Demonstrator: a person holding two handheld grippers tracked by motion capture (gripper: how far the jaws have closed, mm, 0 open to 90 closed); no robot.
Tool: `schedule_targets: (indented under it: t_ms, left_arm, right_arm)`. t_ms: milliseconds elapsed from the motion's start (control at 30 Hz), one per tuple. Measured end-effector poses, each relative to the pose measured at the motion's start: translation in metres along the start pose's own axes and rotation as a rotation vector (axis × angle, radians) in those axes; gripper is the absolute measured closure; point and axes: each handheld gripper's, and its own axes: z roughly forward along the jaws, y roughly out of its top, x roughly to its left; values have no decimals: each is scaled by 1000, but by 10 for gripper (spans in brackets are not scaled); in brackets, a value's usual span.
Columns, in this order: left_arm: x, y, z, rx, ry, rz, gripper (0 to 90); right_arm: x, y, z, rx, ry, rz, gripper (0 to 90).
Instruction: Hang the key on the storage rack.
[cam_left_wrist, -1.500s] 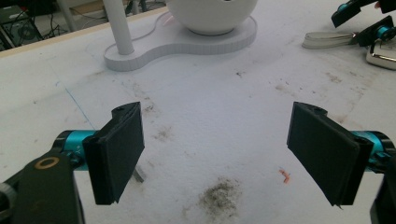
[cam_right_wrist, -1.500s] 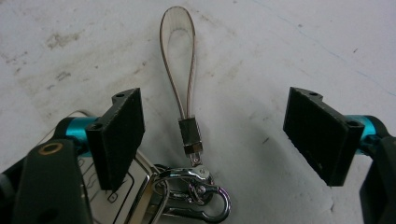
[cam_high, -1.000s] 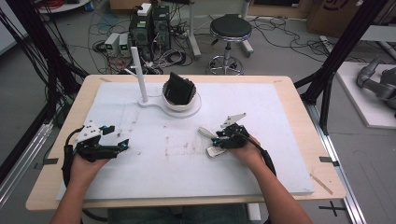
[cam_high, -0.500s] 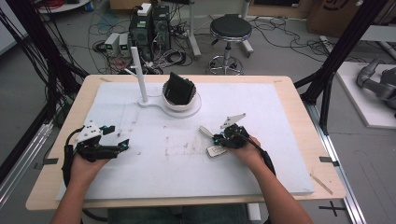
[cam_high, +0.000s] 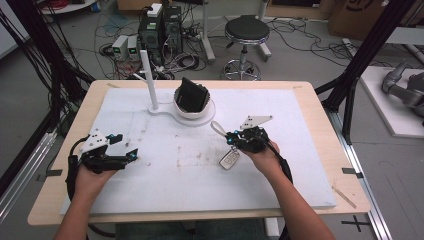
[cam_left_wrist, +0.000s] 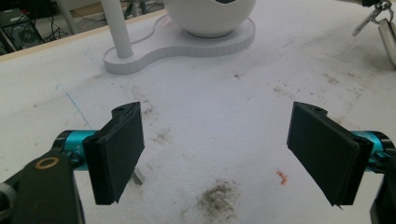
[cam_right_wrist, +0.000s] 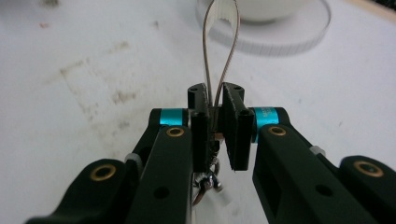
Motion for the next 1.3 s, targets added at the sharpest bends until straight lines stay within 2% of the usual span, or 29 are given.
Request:
schedule_targets:
  t_ms: [33,100,233,300,500,533,567,667,700,900,1167,1300]
  left_arm:
    - [0,0,0,0,0,0,188]
    - [0,0,0,-1,1,0,188]
    - [1,0,-1,-4,4,-5,188]
    - [1,0,-1,-3,4,-4,189]
    - [2,1,-2,-9,5,-3,188]
    - [2,1,-2,-8,6,-4,188]
    - [2,1,-3,-9,5,-4,188]
    - [2,1,-4,-8,5,-2,188]
    - [2,2,-4,-11,4,-4,188]
    - [2,3,-6,-20,4,-9,189]
    - [1,4,-5,-19,-1,-4,189]
    - [0,4,-4,-19,-4,-2,188]
  right_arm:
    - [0,0,0,0,0,0,828]
    - [3,10,-1,-36,-5,-9,828]
    - [4,20,0,-53,-8,-19,828]
    - [4,31,2,-80,-8,-23,828]
    - [7,50,7,-97,-17,-43,828]
    - [8,59,8,-96,-21,-56,828]
    - [8,59,8,-96,-21,-56,828]
    - [11,76,12,-109,-25,-83,828]
    - [11,76,12,-109,-25,-83,828]
    - [14,104,22,-115,-32,-112,828]
    - [15,127,31,-126,-49,-137,828]
    - [16,137,35,-139,-46,-135,828]
